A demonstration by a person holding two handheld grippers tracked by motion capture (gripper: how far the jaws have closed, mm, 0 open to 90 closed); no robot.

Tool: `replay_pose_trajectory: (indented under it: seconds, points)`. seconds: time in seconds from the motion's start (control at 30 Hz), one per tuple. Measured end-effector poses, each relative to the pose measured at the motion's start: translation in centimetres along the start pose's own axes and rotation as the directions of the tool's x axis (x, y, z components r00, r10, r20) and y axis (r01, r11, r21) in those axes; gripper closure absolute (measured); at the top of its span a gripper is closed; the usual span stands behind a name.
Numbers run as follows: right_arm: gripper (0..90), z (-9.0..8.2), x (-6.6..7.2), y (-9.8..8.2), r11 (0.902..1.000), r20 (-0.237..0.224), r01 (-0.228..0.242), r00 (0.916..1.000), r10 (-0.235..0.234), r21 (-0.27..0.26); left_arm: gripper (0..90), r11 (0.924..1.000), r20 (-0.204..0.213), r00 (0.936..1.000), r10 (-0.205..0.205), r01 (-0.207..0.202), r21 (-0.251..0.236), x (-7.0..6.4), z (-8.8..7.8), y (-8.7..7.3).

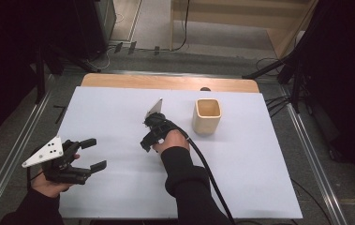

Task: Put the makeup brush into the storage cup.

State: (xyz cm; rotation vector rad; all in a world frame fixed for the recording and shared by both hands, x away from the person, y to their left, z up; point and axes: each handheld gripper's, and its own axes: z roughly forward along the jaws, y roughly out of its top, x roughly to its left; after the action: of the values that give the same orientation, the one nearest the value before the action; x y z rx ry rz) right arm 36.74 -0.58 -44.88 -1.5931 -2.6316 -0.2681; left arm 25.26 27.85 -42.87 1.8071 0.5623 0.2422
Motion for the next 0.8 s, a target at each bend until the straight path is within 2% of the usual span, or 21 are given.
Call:
replay_pose_trajectory:
  seconds: [0.47,0.63,0.8]
  points:
    - [17.9,1.7,0.0,-0.5,0.9999,0.028,-0.013,0.9995,0.012,0.009,14.2,1.0,0.0,1.0,0.005,-0.005,0.002,-0.1,0.0,0.0]
    - [18.2,2.4,0.0,-0.7,0.9998,0.037,-0.004,0.9993,0.004,0.018,14.2,1.0,0.0,1.0,0.004,-0.004,-0.001,-0.1,0.0,0.0]
    - [21.3,3.0,0.2,-0.7,0.9997,0.07,-0.003,0.9975,0.001,0.024,14.2,1.0,0.0,1.0,0.001,-0.001,-0.005,-0.1,-0.1,0.0]
